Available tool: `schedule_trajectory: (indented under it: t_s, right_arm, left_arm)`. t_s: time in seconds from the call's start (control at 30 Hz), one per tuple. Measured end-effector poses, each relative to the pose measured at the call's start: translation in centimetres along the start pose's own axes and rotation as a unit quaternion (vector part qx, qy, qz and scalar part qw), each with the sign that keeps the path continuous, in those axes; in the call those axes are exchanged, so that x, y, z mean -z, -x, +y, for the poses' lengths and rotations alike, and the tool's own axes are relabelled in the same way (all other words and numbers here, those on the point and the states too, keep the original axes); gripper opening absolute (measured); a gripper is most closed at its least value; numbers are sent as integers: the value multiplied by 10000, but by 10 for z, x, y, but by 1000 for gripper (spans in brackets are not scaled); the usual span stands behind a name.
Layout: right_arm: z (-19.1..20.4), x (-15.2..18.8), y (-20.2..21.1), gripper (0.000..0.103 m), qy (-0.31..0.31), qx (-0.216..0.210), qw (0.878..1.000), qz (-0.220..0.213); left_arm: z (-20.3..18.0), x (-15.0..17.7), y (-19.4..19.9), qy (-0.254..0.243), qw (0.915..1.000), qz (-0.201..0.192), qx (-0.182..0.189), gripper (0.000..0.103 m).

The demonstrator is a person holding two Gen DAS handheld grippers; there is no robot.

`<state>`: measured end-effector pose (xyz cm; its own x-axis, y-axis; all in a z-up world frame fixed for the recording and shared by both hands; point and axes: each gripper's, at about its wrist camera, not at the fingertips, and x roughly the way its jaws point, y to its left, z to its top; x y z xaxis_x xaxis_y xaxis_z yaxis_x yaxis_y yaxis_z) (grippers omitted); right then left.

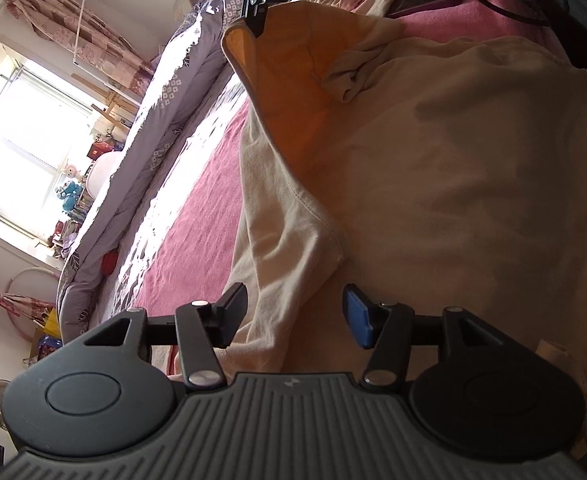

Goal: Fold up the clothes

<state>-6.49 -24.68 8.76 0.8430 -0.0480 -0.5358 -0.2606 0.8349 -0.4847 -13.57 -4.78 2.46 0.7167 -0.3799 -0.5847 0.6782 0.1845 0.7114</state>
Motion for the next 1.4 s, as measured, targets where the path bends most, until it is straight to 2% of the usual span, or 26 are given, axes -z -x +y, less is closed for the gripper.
schedule_trajectory:
  t_s: [0.27, 0.3, 0.4, 0.43, 0.53, 0.67, 0.8, 0.87, 0.93, 1.0, 1.07, 1.1, 1.13, 1.2, 1.33, 1.4]
  right_arm:
    - [-9, -7, 10, 7, -292, -142, 9994, -82]
    - [-10, -7, 11, 7, -295, -140, 9994, -81]
    - [-11, -5, 13, 7, -255, -92, 9996, -55]
    - [-11, -4, 13, 7, -222, -57, 9997, -43]
    - [-7, 2, 13, 7, -11, 139, 9999, -22]
    - [8, 9, 15, 7, 518, 700, 9961, -112]
    - [10, 8, 20, 6, 658, 989, 9927, -220]
    - [7, 7, 24, 6, 608, 973, 9931, -244]
    - [6, 9, 26, 6, 538, 839, 9948, -218]
    - [6, 14, 29, 6, 448, 366, 9982, -165]
    - [12, 22, 28, 10, 403, -3, 9992, -35]
    - [19, 27, 27, 16, 489, -116, 9987, 30]
    - [26, 32, 25, 32, 575, -229, 9980, 95]
    - [42, 40, 21, 54, 781, -431, 9958, 202]
    - [88, 47, 11, 55, 1516, -555, 9867, 180]
    - [108, 46, 1, 55, 1760, -450, 9833, 124]
  left_arm:
    - [-4, -17, -31, 12, 9980, 224, -585, 59]
    - [-3, -18, -34, 103, 9975, 258, -651, 56]
    - [4, -22, -41, 420, 9948, 371, -846, 32]
    - [9, -22, -42, 584, 9931, 388, -943, 26]
    - [26, -21, -42, 1074, 9854, 436, -1249, 18]
    - [49, -23, -38, 1696, 9701, 432, -1685, 11]
    - [72, -28, -26, 2264, 9524, 344, -2015, 7]
    - [79, -28, -22, 2395, 9475, 327, -2092, 7]
    - [82, -26, -20, 2409, 9469, 361, -2100, 7]
    - [81, -24, -19, 2381, 9478, 404, -2083, 7]
    - [78, -21, -21, 2311, 9502, 456, -2041, 7]
    - [74, -19, -21, 2312, 9502, 484, -2035, 7]
    - [74, -18, -22, 2331, 9498, 507, -2026, 7]
    - [78, -17, -25, 2511, 9466, 543, -1948, 7]
    - [90, -14, -27, 2896, 9377, 558, -1834, 7]
    - [94, -13, -27, 2960, 9358, 540, -1839, 7]
